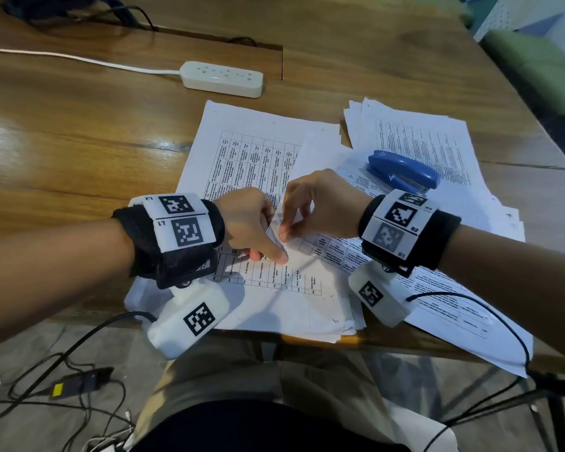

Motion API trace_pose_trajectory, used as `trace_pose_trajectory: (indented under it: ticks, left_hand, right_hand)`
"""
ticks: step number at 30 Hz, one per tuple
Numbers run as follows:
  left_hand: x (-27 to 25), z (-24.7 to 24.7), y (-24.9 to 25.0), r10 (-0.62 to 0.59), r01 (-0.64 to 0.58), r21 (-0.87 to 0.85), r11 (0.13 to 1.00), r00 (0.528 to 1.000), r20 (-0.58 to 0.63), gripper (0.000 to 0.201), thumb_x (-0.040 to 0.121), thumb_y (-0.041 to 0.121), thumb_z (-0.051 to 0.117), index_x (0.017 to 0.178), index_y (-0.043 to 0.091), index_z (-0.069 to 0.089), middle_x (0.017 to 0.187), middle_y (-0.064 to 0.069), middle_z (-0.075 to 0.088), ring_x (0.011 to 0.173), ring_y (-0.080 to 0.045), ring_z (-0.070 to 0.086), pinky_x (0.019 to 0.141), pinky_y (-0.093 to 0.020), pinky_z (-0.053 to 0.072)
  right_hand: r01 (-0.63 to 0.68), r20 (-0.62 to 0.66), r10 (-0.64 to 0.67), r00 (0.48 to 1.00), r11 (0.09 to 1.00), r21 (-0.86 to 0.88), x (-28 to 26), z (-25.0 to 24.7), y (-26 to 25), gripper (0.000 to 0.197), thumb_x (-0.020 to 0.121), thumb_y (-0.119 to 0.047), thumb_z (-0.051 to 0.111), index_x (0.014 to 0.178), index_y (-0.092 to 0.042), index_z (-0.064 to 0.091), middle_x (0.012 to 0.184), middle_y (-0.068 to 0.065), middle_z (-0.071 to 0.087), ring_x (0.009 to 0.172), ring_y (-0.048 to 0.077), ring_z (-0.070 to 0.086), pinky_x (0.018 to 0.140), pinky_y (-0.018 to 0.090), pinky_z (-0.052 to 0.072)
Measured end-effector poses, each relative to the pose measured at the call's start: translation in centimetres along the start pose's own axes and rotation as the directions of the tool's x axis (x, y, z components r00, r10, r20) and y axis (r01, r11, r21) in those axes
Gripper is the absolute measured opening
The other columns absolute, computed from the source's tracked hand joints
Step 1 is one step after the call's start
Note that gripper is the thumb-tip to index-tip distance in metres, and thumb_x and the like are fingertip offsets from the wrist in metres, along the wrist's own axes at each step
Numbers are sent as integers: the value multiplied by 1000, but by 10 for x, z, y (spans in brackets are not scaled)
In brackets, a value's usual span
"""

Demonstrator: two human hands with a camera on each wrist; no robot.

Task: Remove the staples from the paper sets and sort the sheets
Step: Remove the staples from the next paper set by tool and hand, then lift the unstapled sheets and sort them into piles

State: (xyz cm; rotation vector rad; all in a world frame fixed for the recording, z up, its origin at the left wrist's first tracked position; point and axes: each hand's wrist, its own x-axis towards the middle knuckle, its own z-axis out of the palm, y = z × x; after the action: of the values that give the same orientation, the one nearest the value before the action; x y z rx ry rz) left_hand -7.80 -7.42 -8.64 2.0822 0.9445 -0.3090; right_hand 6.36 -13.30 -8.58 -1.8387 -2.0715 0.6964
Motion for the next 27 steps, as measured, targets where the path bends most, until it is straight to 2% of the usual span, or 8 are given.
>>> trace_pose_trajectory:
  ticks: [5, 7, 9, 13, 15, 20, 23, 27]
  left_hand:
    - [-1, 0, 0, -9, 9, -15, 1000, 1000, 8, 36, 65, 28, 83, 78, 7, 57, 63, -2, 68, 46, -6, 56, 47, -19, 36]
    - [-2, 0, 0, -18, 18, -13, 1000, 1000, 5, 45, 65, 30, 82, 93, 0, 63, 66, -3, 70, 47, -6, 56, 48, -19, 36]
    - [-2, 1, 0, -18, 18, -18, 1000, 1000, 2, 47, 65, 30, 82, 98, 1, 64, 66, -3, 70, 49, -8, 56, 48, -19, 36]
    - [-1, 1, 0, -14, 14, -28, 1000, 1000, -1, 45, 65, 27, 83, 93, 0, 62, 62, -3, 67, 49, -10, 56, 48, -20, 37]
    - [-1, 1, 0, -11, 11, -19, 1000, 1000, -3, 40, 64, 27, 83, 87, 6, 58, 58, -1, 65, 46, -9, 55, 47, -20, 37]
    - [-2, 1, 1, -3, 2, -27, 1000, 1000, -13, 41, 64, 25, 84, 67, 13, 45, 51, 0, 61, 48, -13, 54, 47, -21, 37]
    - [-3, 1, 1, -2, 2, -35, 999, 1000, -9, 39, 63, 22, 85, 71, 11, 48, 53, -3, 63, 42, -11, 54, 46, -20, 40]
    - [-4, -1, 2, -11, 11, -66, 998, 1000, 10, 36, 64, 19, 84, 78, 6, 53, 51, -2, 62, 50, -18, 58, 50, -25, 45]
  right_hand:
    - [9, 69, -4, 998, 997, -75, 3, -1, -3, 12, 70, -21, 77, 79, -14, 74, 76, -9, 56, 62, -4, 44, 61, 13, 35]
    - [4, 121, 11, 993, 992, -125, 5, -1, -5, 10, 74, -19, 74, 81, -13, 71, 82, -4, 58, 64, 2, 47, 64, 17, 41]
    - [7, 170, 22, 985, 986, -169, 6, -1, -6, 9, 78, -18, 68, 82, -10, 69, 86, 1, 59, 70, 11, 50, 70, 25, 45]
    - [56, 230, -4, 973, 974, -218, 0, 0, -6, 16, 87, -18, 57, 92, -3, 62, 88, 3, 49, 69, 12, 43, 58, 15, 31]
    - [87, 238, -28, 971, 967, -238, -3, 2, -5, 17, 90, -17, 52, 96, -2, 59, 89, 2, 44, 74, 13, 41, 58, 14, 31]
    - [14, 174, 14, 985, 987, -163, -6, -5, 2, 15, 89, -22, 57, 94, -9, 61, 90, -2, 51, 80, 13, 48, 61, 11, 32]
    - [-43, 110, 53, 992, 995, -92, -16, -16, 11, 8, 89, -26, 58, 90, -18, 58, 90, -5, 56, 82, 13, 53, 66, 12, 39]
    - [-125, 23, 126, 992, 991, -42, -48, -30, 24, 5, 89, -24, 58, 87, -20, 56, 84, -10, 57, 81, 11, 57, 64, 11, 42]
